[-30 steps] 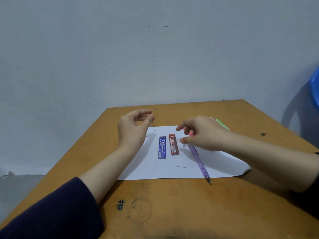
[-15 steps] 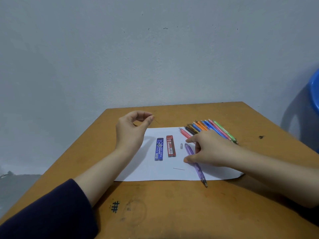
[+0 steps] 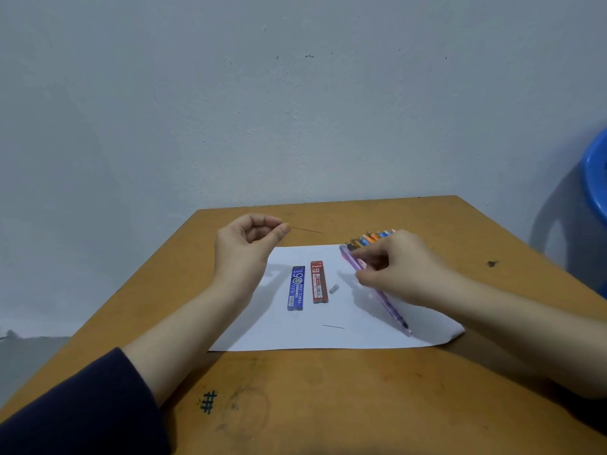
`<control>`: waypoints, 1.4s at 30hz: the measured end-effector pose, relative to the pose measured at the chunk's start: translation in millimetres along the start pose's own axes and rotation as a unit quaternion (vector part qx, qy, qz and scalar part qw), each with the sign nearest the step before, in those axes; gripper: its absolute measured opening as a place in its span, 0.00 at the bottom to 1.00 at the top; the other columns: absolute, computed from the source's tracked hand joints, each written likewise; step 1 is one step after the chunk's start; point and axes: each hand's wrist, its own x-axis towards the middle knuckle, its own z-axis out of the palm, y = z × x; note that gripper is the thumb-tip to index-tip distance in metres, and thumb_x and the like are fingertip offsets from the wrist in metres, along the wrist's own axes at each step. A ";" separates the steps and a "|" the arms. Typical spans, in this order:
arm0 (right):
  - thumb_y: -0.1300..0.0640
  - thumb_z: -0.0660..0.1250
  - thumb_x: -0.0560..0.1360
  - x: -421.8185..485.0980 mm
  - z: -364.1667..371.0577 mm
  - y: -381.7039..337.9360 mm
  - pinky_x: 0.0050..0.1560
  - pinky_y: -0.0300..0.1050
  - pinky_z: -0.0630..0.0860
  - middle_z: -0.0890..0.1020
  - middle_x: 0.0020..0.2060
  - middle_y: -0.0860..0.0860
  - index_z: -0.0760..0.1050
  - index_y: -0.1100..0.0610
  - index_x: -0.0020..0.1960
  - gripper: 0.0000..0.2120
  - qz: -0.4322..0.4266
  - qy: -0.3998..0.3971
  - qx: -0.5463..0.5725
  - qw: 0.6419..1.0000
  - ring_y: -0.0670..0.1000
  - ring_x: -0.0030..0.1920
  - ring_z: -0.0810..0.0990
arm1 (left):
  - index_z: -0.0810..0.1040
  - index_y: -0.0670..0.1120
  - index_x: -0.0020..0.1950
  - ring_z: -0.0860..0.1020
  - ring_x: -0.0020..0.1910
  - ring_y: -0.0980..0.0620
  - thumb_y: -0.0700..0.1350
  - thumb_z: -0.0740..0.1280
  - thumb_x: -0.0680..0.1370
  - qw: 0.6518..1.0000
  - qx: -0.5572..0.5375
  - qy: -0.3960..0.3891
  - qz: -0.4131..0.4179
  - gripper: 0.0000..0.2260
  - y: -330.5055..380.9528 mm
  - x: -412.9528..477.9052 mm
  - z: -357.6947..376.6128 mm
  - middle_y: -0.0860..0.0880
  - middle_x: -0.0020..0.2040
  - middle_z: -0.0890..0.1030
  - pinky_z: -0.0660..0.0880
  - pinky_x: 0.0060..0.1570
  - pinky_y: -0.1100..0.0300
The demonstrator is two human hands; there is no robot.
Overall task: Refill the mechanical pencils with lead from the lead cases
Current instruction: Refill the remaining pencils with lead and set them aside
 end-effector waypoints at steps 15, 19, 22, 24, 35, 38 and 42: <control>0.59 0.69 0.73 -1.8 2.6 2.8 0.37 0.25 0.65 0.70 0.36 0.42 0.79 0.49 0.59 0.15 -0.115 0.157 -0.020 0.981 0.41 0.34 0.70 | 0.80 0.46 0.44 0.81 0.42 0.55 0.39 0.74 0.71 0.998 -0.044 0.010 -0.048 0.06 5.8 0.3 -3.1 0.47 0.42 0.83 0.73 0.46 0.64; 0.60 0.70 0.73 -2.1 2.7 2.5 0.37 0.25 0.65 0.74 0.39 0.49 0.80 0.50 0.59 0.15 -0.119 0.168 -0.016 0.978 0.40 0.35 0.70 | 0.80 0.45 0.45 0.81 0.43 0.53 0.38 0.74 0.71 0.998 -0.047 0.001 -0.047 0.06 6.9 -0.6 -2.9 0.45 0.42 0.83 0.74 0.53 0.59; 0.59 0.70 0.73 -1.6 3.3 2.8 0.37 0.24 0.65 0.74 0.40 0.49 0.79 0.50 0.59 0.15 -0.118 0.172 -0.016 0.978 0.40 0.36 0.71 | 0.80 0.45 0.44 0.81 0.44 0.52 0.38 0.75 0.70 0.998 -0.040 -0.001 -0.039 0.06 7.2 -0.7 -1.7 0.45 0.42 0.83 0.75 0.51 0.63; 0.59 0.70 0.73 -1.8 3.7 3.1 0.37 0.25 0.65 0.74 0.40 0.48 0.79 0.49 0.59 0.15 -0.119 0.176 -0.013 0.977 0.40 0.37 0.71 | 0.80 0.45 0.43 0.81 0.43 0.53 0.38 0.75 0.70 0.999 -0.035 -0.002 -0.029 0.06 7.5 -0.9 -0.9 0.46 0.41 0.83 0.75 0.45 0.69; 0.59 0.70 0.73 -1.9 4.4 4.4 0.38 0.26 0.66 0.75 0.41 0.49 0.80 0.48 0.58 0.15 -0.120 0.175 -0.009 0.977 0.39 0.38 0.71 | 0.80 0.46 0.42 0.79 0.39 0.57 0.38 0.75 0.70 0.999 -0.031 -0.012 -0.019 0.06 6.1 -1.8 -1.1 0.48 0.39 0.82 0.73 0.42 0.71; 0.59 0.70 0.73 -2.1 4.9 4.2 0.38 0.25 0.67 0.75 0.41 0.49 0.80 0.48 0.58 0.15 -0.120 0.174 -0.009 0.977 0.39 0.38 0.71 | 0.80 0.46 0.42 0.79 0.39 0.57 0.38 0.76 0.69 0.999 -0.031 -0.017 -0.021 0.06 4.4 -1.9 -1.0 0.48 0.39 0.83 0.73 0.41 0.71; 0.59 0.70 0.73 -2.5 5.4 4.5 0.37 0.26 0.66 0.75 0.42 0.49 0.79 0.48 0.59 0.15 -0.116 0.172 -0.014 0.978 0.39 0.38 0.71 | 0.80 0.46 0.42 0.79 0.39 0.57 0.38 0.76 0.69 0.999 -0.032 -0.025 -0.016 0.06 4.4 -3.5 0.0 0.48 0.39 0.83 0.73 0.41 0.71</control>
